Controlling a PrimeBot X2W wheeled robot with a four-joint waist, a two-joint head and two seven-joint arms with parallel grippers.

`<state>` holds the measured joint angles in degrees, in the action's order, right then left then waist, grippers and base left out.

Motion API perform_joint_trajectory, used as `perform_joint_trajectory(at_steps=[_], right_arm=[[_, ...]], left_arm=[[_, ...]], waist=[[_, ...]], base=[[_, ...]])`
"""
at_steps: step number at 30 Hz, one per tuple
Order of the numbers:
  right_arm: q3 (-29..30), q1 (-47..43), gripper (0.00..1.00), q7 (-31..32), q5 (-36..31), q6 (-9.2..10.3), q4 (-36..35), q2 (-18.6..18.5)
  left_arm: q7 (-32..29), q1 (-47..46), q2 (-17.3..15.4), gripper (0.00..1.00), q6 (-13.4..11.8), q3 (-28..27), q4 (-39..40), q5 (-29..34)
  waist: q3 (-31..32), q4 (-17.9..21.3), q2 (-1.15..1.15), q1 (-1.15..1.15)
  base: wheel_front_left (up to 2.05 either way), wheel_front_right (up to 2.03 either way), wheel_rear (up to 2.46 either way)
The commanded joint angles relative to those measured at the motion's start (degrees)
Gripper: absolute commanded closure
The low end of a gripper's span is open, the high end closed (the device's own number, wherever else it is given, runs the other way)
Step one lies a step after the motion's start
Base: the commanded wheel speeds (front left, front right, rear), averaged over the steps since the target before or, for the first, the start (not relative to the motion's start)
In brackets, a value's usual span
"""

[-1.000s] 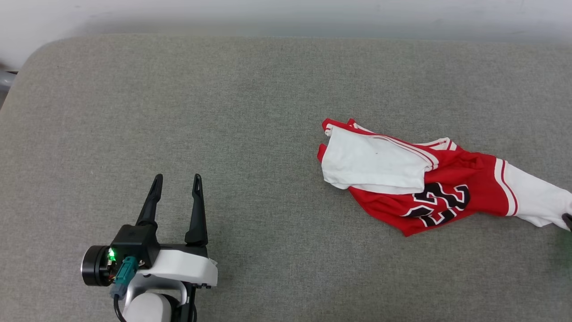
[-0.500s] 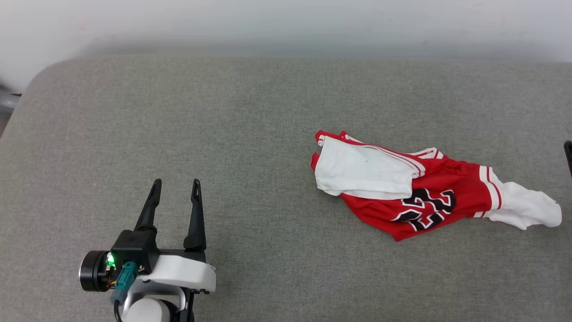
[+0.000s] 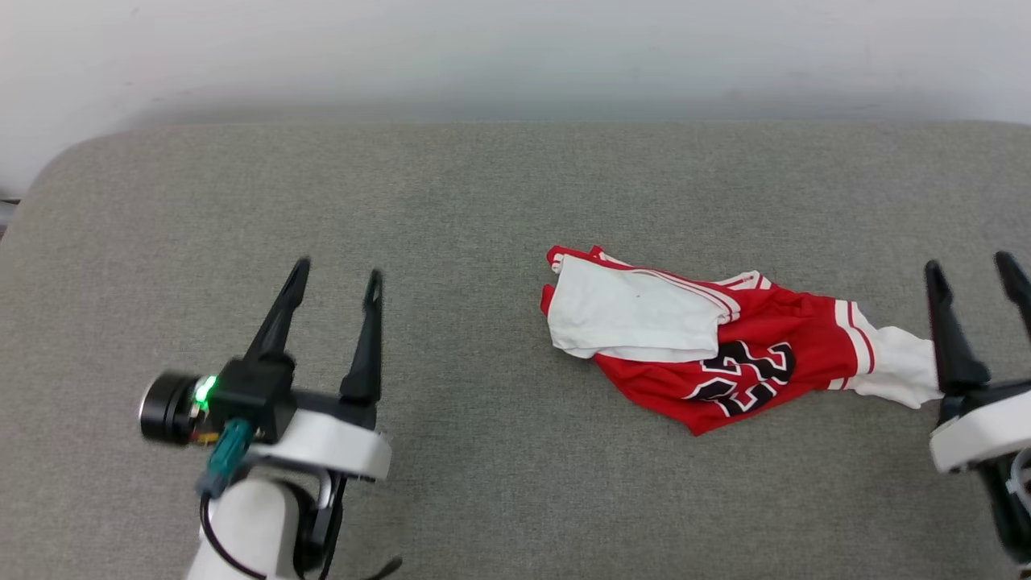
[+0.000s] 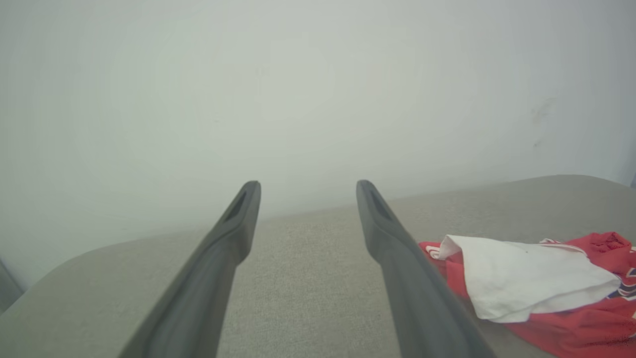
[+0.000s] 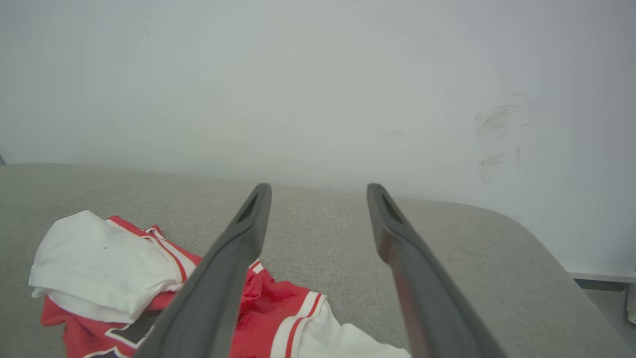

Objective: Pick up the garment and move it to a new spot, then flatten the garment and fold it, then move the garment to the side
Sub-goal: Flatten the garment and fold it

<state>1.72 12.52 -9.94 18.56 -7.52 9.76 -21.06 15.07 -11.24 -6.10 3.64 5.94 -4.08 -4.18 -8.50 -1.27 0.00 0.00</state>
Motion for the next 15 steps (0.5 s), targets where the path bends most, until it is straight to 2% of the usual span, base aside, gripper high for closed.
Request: perform_joint_trajectory(at_steps=[1,5,8,15], right_arm=[[0.39,-2.1,0.0,0.76,-1.13,0.06,-2.24,1.5],[1.1,-5.84,0.0,2.42,-3.89,0.06,-8.05,5.16],[0.62,-6.95,0.0,3.38,-4.88,0.07,-10.49,6.55],[-0.21,-5.55,0.0,3.48,-4.8,0.06,-11.07,7.07]], left_arm=[[-0.23,-2.37,-0.81,0.0,1.0,0.8,-0.7,0.09],[-4.07,-11.12,-3.44,0.0,3.03,4.32,-1.72,-1.37],[-9.37,-17.66,-5.73,0.0,3.69,8.53,-2.4,-3.85],[-26.04,-32.26,-12.94,0.0,3.74,26.21,-3.32,-18.59]], waist=[[-0.11,0.42,0.0,0.0],[-0.73,1.66,0.0,0.0],[-1.5,2.9,0.0,0.0],[-4.12,5.58,0.0,0.0]], base=[[0.0,0.0,0.0],[0.0,0.0,0.0],[0.0,0.0,0.0],[0.0,0.0,0.0]])
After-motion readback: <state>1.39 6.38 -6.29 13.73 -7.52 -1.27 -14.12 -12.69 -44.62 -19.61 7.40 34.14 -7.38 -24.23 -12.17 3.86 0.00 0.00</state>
